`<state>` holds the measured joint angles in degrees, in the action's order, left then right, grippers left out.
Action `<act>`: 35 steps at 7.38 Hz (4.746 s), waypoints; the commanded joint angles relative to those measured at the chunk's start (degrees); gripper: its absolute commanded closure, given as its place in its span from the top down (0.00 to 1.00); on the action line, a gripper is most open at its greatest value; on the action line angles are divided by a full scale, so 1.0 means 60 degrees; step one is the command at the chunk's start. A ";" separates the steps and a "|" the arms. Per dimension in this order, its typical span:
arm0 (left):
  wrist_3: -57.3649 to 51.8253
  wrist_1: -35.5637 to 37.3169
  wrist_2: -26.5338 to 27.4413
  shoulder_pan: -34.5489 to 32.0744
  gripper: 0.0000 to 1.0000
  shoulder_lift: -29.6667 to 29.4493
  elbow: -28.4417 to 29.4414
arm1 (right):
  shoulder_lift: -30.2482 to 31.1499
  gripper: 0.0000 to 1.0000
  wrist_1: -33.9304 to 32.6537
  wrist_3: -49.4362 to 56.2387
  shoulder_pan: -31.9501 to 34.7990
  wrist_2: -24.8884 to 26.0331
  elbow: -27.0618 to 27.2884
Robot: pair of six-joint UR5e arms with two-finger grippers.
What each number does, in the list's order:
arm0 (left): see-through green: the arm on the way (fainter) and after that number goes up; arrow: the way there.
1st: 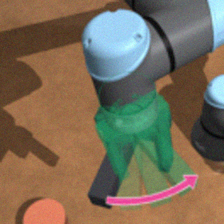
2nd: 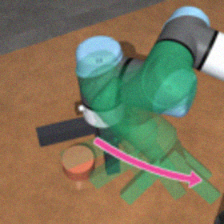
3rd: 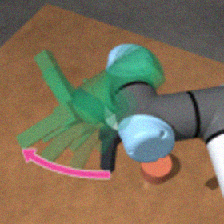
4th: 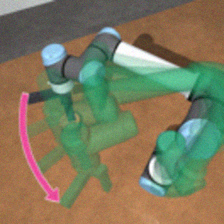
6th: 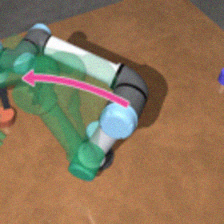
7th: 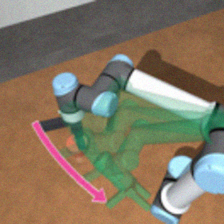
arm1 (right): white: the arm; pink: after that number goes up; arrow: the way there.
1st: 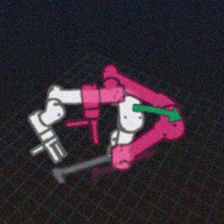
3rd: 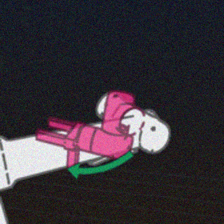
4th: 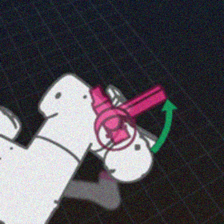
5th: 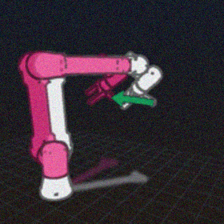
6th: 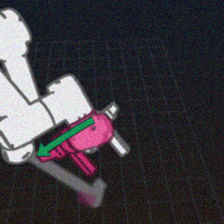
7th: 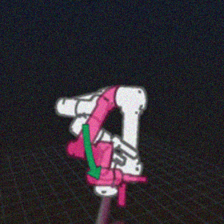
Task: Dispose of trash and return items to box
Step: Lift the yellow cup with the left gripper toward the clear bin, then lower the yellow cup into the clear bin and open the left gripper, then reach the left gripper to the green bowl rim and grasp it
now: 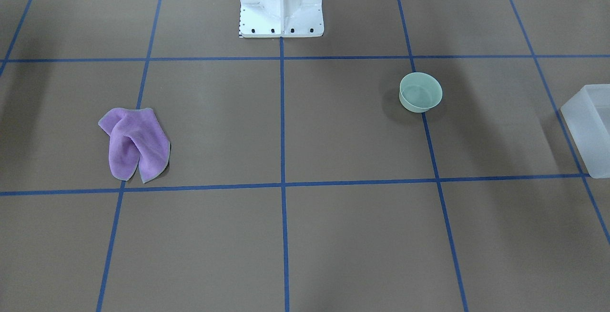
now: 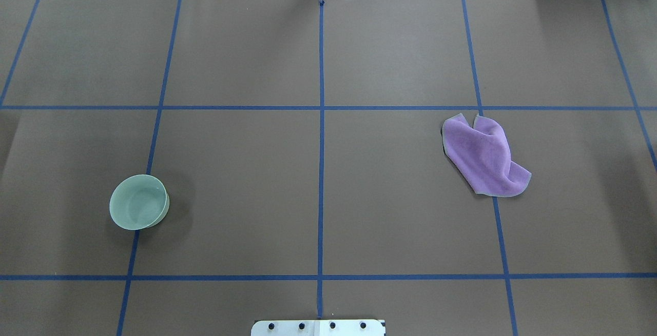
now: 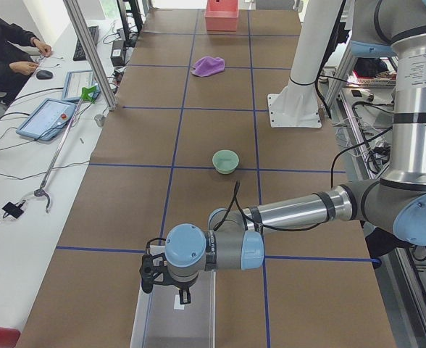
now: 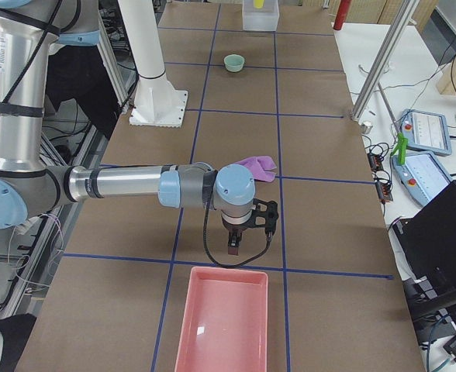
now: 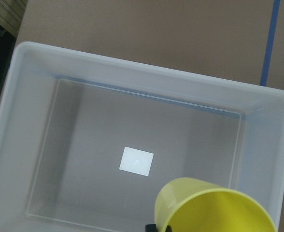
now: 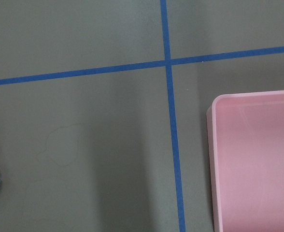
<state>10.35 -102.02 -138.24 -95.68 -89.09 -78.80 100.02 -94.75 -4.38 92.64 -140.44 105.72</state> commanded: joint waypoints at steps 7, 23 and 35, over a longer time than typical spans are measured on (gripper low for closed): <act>0.0370 -0.1777 -0.0120 0.0815 0.00 0.0024 0.1692 | 0.0000 1.00 0.0001 0.0026 0.0000 -0.0016 0.0017; 0.2086 0.3731 0.0262 0.1119 0.99 -0.1089 -0.4788 | -0.0263 1.00 -0.0028 0.0012 -0.0248 0.0232 0.0017; 1.1034 -0.4209 0.3044 0.8578 0.99 0.0199 -0.4430 | -0.0308 1.00 -0.0013 -0.0003 -0.0615 0.0116 0.0017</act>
<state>76.28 -125.57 -120.06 -45.64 -89.04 -105.58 98.19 -94.86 -4.39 89.25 -139.64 105.90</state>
